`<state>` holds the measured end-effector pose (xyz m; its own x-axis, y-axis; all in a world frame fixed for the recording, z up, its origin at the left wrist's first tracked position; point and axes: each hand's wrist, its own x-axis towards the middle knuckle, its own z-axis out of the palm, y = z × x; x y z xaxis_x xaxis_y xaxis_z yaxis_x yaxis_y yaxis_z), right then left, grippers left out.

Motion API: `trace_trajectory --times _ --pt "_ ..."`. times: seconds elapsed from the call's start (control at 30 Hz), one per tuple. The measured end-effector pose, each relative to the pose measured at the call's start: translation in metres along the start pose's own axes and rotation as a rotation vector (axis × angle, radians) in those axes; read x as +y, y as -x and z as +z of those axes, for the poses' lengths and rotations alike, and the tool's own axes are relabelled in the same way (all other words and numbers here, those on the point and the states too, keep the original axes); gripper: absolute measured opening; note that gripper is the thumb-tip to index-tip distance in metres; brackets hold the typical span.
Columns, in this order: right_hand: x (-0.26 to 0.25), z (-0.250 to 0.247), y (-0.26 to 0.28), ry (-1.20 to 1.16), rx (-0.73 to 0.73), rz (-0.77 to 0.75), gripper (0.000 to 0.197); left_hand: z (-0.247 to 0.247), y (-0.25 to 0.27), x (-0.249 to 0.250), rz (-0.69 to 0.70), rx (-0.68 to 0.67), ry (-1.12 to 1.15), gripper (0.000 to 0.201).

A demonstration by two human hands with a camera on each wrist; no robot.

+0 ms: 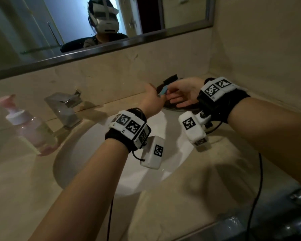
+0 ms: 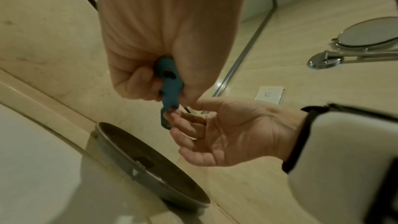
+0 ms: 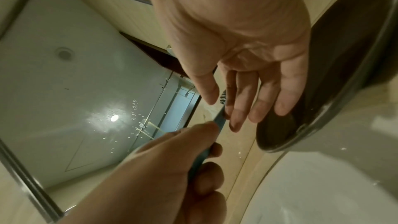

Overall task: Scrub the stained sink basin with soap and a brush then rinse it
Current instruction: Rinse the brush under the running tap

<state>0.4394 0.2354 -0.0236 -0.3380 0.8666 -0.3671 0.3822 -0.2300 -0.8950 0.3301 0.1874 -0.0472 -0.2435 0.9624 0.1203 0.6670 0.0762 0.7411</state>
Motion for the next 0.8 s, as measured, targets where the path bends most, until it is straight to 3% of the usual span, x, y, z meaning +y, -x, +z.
trace_trajectory --times 0.07,0.17,0.27,0.5,0.63,0.8 --pt "0.006 -0.01 -0.005 -0.019 0.026 0.015 0.028 0.009 -0.006 0.005 0.051 -0.007 -0.045 0.048" --pt "0.012 -0.023 -0.016 -0.036 0.06 0.057 0.027 0.019 -0.015 0.008 0.138 -0.042 -0.136 0.025" --pt "0.014 -0.032 -0.029 -0.038 0.069 0.075 0.026 0.026 -0.023 0.007 0.182 -0.047 -0.201 0.027" --pt "0.006 -0.046 -0.065 0.059 0.055 0.147 0.036 0.044 -0.062 0.002 0.026 -0.03 -0.038 0.028" --pt "0.008 -0.051 -0.083 0.165 0.021 0.186 0.038 0.06 -0.078 -0.004 -0.017 -0.018 -0.112 0.037" --pt "0.015 -0.058 -0.095 0.129 -0.002 0.234 0.04 0.076 -0.092 -0.012 -0.011 0.033 -0.238 0.035"
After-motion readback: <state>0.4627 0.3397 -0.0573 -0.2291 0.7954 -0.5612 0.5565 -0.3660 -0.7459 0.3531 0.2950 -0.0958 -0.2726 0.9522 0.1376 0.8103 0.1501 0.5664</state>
